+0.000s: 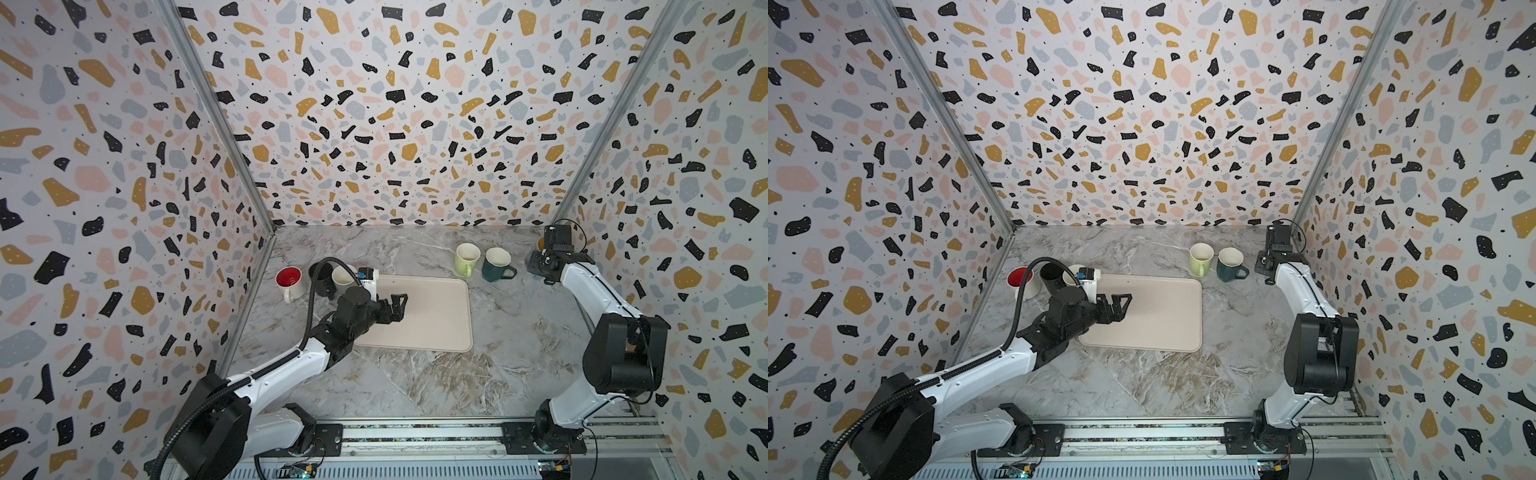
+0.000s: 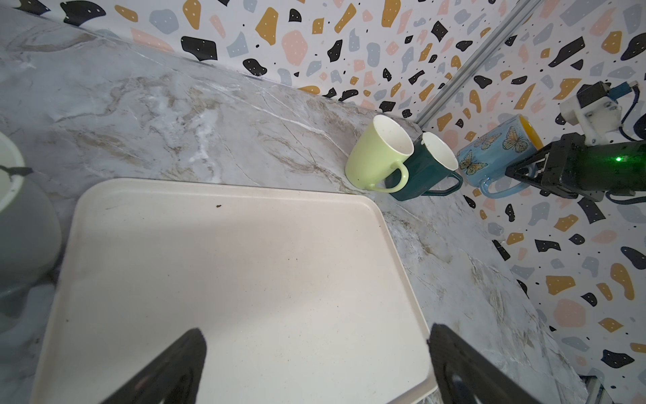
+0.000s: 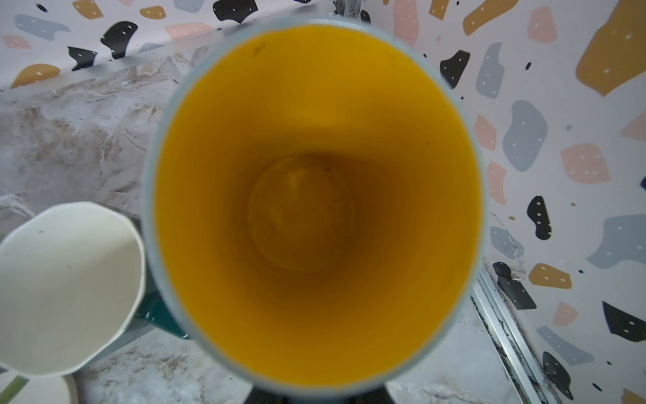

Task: Turn the mug right side up
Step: Place the mug at the top-right of the table.

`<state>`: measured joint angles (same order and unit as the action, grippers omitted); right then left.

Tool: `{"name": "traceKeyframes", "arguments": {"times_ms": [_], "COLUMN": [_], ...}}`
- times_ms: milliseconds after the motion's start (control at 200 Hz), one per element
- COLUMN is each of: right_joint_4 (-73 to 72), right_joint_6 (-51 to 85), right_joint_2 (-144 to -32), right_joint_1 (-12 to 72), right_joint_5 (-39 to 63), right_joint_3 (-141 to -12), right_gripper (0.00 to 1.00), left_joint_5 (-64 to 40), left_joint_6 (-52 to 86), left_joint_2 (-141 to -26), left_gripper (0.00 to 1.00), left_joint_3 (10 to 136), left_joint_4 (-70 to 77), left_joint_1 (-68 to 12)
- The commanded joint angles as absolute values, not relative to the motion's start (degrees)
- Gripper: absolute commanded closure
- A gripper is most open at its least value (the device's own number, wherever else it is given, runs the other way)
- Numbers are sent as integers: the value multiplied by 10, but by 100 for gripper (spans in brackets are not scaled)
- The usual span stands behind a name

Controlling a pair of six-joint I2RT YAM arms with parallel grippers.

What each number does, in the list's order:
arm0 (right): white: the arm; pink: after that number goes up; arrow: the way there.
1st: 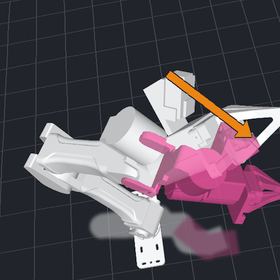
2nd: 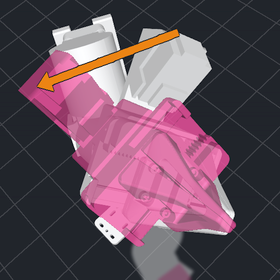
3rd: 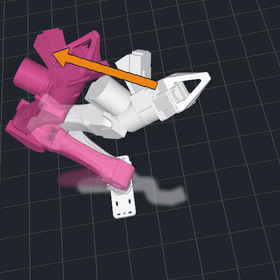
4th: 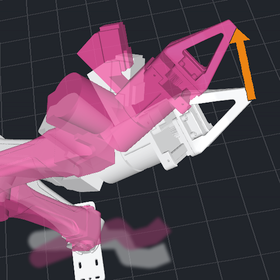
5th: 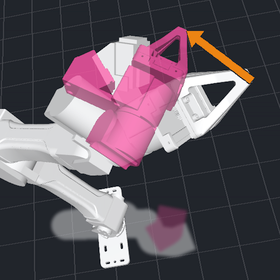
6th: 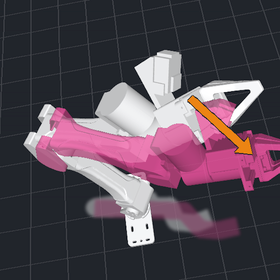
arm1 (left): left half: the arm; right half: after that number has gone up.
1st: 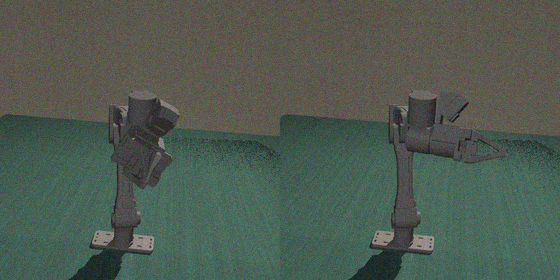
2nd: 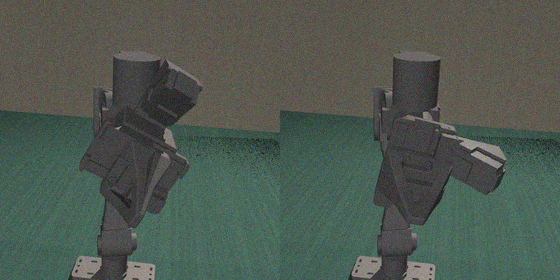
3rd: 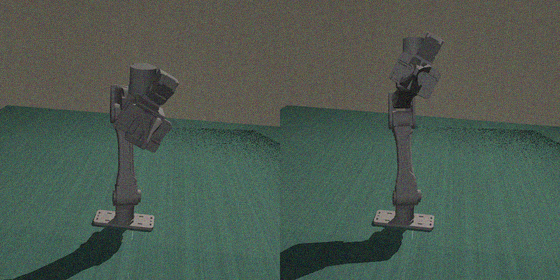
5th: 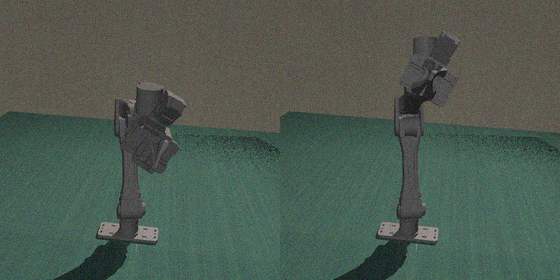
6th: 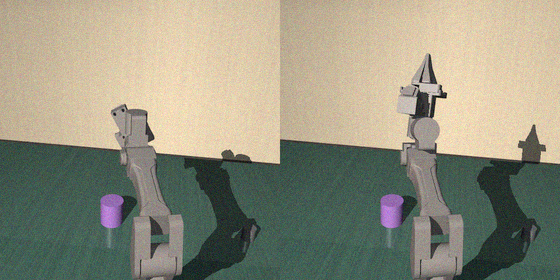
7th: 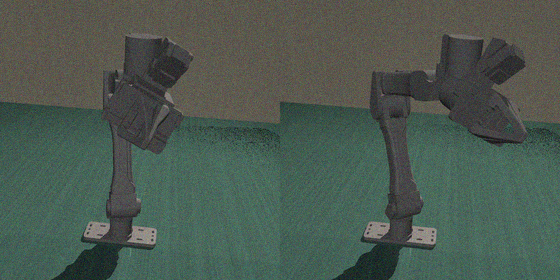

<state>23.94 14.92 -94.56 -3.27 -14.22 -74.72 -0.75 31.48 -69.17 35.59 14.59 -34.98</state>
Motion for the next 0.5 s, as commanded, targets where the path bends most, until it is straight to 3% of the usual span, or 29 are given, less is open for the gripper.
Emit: {"name": "traceKeyframes", "arguments": {"times_ms": [0, 496], "right_joint_4": [188, 196], "right_joint_6": [146, 143], "right_joint_2": [-937, -1015], "right_joint_1": [-38, -45], "right_joint_5": [-142, -135], "right_joint_3": [-787, -831], "right_gripper": [100, 100], "left_joint_5": [4, 13], "left_joint_6": [304, 299], "left_joint_2": [-686, -686], "left_gripper": [0, 0], "left_joint_3": [350, 352], "left_joint_4": [169, 161], "left_joint_1": [-347, -347]}}
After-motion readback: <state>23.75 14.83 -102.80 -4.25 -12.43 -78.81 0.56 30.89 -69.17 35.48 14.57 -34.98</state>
